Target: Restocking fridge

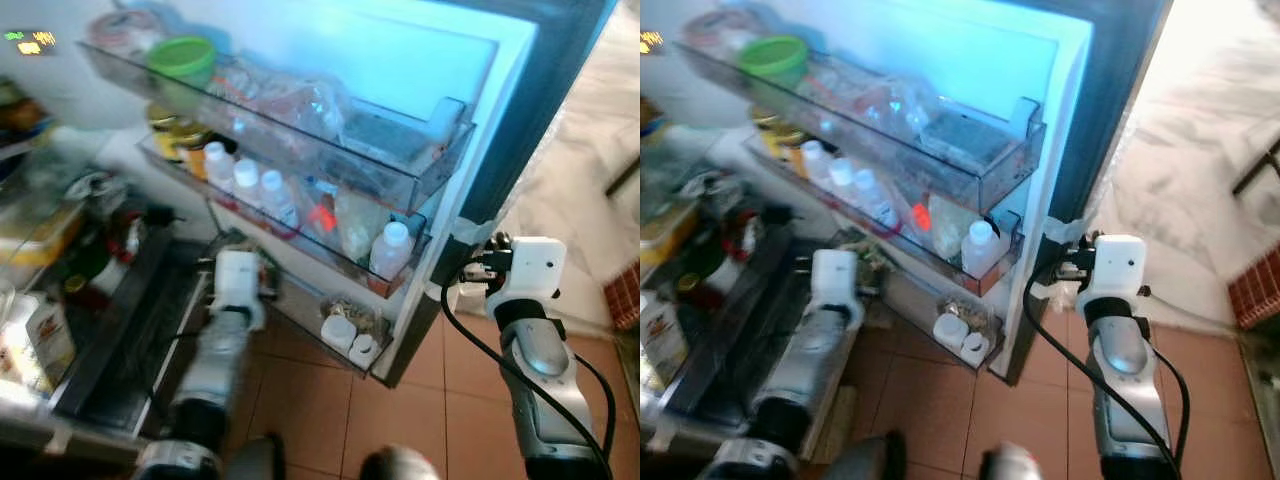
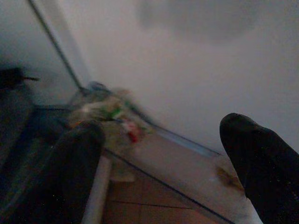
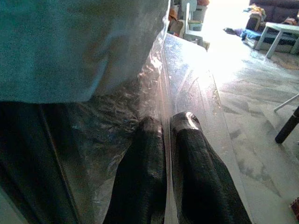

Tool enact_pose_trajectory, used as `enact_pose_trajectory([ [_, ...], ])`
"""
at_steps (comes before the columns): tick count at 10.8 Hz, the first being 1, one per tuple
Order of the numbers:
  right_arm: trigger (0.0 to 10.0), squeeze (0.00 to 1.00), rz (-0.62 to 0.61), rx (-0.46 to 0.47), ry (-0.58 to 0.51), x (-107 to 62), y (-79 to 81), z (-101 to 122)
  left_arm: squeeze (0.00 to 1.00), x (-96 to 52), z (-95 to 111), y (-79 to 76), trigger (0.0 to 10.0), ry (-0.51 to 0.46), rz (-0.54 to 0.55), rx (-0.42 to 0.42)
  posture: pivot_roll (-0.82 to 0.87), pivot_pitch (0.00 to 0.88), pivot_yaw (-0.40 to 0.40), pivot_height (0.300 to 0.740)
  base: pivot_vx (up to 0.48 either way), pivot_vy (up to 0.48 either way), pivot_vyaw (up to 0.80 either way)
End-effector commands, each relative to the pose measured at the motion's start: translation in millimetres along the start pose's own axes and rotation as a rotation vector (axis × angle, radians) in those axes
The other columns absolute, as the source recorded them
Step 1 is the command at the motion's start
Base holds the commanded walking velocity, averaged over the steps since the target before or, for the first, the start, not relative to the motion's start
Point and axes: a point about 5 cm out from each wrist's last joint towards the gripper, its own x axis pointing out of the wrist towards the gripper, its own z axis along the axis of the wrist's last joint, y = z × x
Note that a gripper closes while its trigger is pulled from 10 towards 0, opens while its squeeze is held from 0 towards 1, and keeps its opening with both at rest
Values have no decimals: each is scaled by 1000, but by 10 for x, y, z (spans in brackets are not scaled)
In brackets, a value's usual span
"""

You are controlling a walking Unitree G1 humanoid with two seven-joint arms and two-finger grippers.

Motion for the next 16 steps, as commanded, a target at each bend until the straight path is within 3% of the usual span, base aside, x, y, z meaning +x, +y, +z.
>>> enact_pose_trajectory([
  [1, 10000, 0, 61, 15, -24, 39, 139, 56, 0, -13, -12, 62, 10000, 11, 9, 14, -121, 77, 34, 740, 0, 0, 800],
  [4, 10000, 0, 44, 20, -28, 49, 107, 62, 0, 34, 47, -49, 10000, -11, -28, 20, -124, 76, 35, 740, 0, 0, 179],
  [7, 10000, 0, 38, 23, -30, 24, 107, 61, 0, 152, 246, -236, 10000, -49, -79, 13, -134, 80, 41, 740, 334, 0, 0],
  [16, 10000, 0, 35, 30, -28, -1, 111, 59, 0, 297, 393, -442, 10000, -68, -129, 15, -142, 87, 46, 740, 400, 0, 0],
])
